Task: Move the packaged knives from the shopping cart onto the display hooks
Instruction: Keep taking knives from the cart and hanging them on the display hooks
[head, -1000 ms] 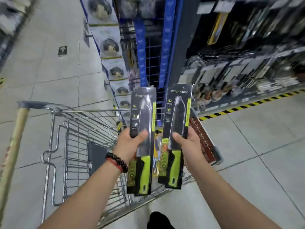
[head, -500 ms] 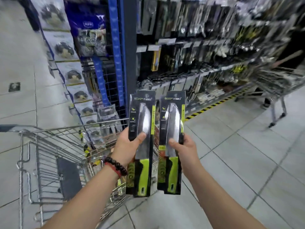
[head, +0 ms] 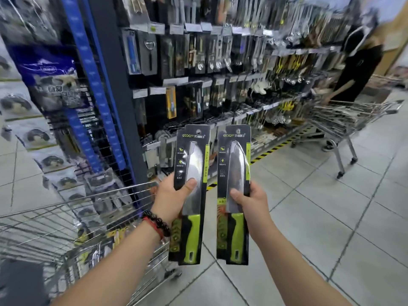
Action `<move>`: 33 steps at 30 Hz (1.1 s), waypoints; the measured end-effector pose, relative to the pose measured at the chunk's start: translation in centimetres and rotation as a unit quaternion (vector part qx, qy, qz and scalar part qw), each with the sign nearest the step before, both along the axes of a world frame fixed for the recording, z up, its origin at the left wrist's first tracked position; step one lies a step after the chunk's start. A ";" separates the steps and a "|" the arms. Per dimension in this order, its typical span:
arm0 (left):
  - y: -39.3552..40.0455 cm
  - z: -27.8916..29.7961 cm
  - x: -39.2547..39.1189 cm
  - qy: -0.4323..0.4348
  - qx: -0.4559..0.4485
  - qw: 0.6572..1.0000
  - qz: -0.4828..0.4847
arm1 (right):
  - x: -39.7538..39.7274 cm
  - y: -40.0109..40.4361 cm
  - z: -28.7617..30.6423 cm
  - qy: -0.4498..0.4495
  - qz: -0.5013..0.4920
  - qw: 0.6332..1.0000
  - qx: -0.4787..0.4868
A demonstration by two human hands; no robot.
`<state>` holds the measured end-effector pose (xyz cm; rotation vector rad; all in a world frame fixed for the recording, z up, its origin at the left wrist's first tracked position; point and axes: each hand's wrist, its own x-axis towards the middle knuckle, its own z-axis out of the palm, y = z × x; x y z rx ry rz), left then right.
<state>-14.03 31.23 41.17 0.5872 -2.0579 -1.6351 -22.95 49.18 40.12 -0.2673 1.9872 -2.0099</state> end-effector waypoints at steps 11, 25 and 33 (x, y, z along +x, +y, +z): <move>2.1 1.0 -13.3 0.028 -0.024 0.999 0.040 | -15.0 1.0 1.4 0.013 0.024 0.999 -0.016; -7.8 -0.7 -33.1 0.037 0.003 0.994 0.106 | -36.8 -9.1 0.7 0.026 0.087 0.995 0.029; -13.3 -1.2 -42.1 0.031 0.003 0.988 0.151 | -48.8 -16.7 -0.5 0.020 0.161 0.986 0.036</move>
